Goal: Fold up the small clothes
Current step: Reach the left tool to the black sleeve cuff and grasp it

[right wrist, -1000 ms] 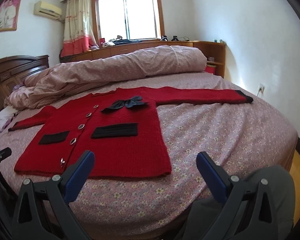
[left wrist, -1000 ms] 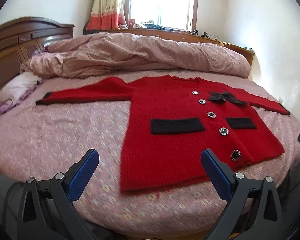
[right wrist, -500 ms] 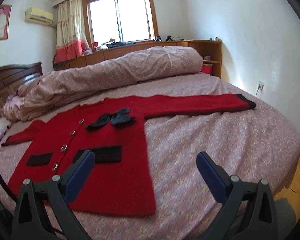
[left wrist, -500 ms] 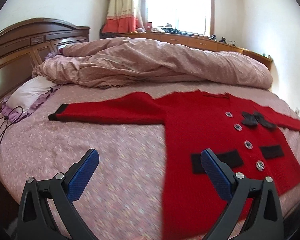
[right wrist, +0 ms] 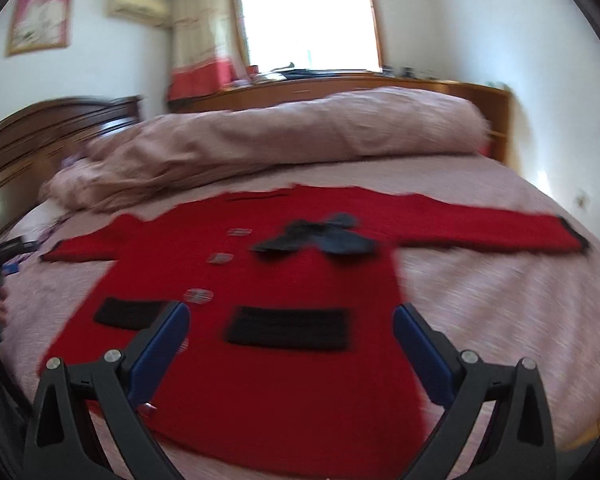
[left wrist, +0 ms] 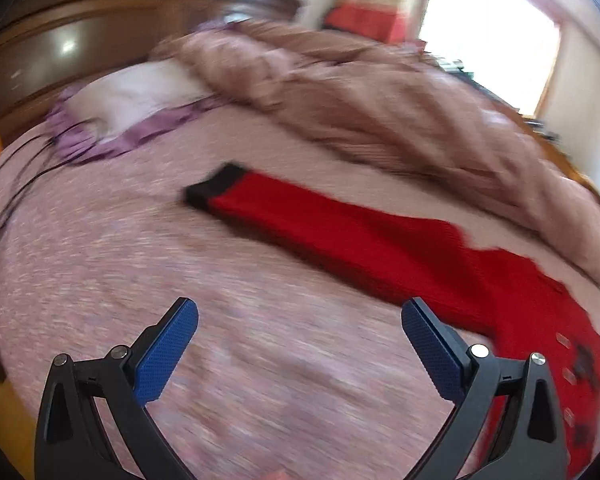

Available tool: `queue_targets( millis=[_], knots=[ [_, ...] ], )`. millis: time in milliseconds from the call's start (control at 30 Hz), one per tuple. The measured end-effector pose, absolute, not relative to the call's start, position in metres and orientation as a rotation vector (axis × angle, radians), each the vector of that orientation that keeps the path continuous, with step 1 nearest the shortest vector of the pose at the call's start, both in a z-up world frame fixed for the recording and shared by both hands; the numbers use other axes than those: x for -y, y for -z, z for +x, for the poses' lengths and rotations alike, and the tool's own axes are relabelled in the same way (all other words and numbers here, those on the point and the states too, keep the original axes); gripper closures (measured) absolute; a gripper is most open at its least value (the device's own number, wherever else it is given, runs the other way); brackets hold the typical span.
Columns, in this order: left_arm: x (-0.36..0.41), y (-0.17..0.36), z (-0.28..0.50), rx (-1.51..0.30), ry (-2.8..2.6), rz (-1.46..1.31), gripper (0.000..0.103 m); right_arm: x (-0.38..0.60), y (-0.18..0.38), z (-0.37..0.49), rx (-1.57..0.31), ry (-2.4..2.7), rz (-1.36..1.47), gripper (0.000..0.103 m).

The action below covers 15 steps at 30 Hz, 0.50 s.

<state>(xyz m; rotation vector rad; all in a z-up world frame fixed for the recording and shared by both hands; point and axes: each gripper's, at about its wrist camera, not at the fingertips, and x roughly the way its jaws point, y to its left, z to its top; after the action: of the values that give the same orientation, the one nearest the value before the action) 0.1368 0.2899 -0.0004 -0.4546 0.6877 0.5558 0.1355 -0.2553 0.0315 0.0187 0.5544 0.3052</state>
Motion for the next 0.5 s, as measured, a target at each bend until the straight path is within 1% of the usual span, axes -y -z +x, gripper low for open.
queue_targets(
  millis=[133, 267, 400, 500],
  knots=[
    [-0.348, 0.024, 0.144, -0.734, -0.595, -0.663, 0.005, 0.165, -0.041, 0.163, -0.566, -0.458, 0.033, 0.0],
    [-0.389, 0.052, 0.15, -0.779, -0.561, -0.927, 0.008, 0.041, -0.043, 0.198, -0.576, -0.629, 0.052, 0.0],
    [-0.402, 0.055, 0.145, -0.7, -0.522, -1.066, 0.008, -0.087, -0.025, 0.226, -0.621, -0.716, 0.046, 0.0],
    [-0.413, 0.063, 0.146, -0.663, -0.445, -1.192, 0.008, -0.164, -0.003, 0.242, -0.673, -0.742, 0.066, 0.0]
  ],
)
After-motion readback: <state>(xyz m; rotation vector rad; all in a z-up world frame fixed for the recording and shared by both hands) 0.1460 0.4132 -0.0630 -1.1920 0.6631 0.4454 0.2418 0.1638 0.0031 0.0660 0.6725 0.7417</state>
